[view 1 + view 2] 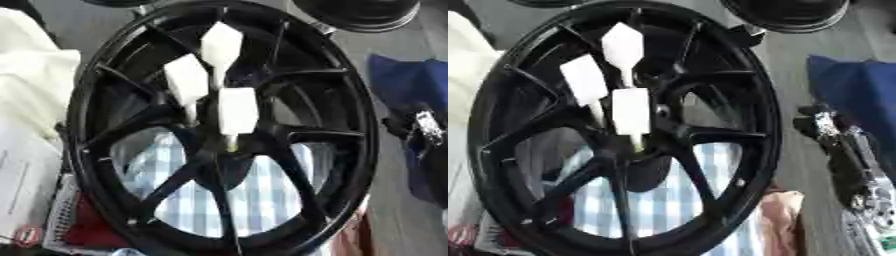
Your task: Pull the pin out of the wheel hub.
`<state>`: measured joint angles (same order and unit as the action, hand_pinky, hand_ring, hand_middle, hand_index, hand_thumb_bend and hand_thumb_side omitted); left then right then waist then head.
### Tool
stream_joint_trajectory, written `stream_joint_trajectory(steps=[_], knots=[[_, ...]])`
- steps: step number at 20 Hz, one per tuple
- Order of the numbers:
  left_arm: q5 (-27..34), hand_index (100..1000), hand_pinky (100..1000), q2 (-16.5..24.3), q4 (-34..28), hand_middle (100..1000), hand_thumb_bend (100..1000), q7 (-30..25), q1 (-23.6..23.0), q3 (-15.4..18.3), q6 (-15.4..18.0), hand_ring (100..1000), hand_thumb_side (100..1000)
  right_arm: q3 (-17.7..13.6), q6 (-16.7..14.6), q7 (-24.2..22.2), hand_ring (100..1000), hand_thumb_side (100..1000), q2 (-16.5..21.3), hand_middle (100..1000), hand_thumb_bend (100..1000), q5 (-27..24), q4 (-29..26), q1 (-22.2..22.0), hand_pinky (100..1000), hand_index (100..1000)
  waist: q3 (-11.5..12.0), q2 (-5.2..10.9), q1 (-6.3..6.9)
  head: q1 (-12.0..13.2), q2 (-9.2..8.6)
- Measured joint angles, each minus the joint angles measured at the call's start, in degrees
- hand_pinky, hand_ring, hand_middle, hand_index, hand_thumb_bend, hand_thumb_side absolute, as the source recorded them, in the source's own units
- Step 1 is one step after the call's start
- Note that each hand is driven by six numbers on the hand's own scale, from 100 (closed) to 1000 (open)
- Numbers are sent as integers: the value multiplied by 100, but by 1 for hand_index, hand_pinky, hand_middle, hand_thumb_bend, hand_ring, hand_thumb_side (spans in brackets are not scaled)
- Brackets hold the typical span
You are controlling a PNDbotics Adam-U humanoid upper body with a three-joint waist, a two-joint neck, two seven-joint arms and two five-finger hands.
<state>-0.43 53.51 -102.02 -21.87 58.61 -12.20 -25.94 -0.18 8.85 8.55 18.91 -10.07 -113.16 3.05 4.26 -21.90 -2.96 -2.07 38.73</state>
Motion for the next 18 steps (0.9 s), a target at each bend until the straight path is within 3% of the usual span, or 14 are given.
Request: stream_joint_trajectory(steps=[13, 18], knots=[[8, 770, 677, 46, -52, 648, 100, -36, -32, -14, -20, 693, 647, 17, -8, -7, 773, 701, 0, 526, 100, 0, 0, -6, 864, 693, -1, 0, 3, 0, -3], [-155, 791, 697, 156, -383, 670, 100, -356, -118, -294, -5, 714, 631, 18, -1, -1, 773, 710, 0, 525, 100, 0, 0, -7, 863, 693, -3, 0, 25, 0, -9]])
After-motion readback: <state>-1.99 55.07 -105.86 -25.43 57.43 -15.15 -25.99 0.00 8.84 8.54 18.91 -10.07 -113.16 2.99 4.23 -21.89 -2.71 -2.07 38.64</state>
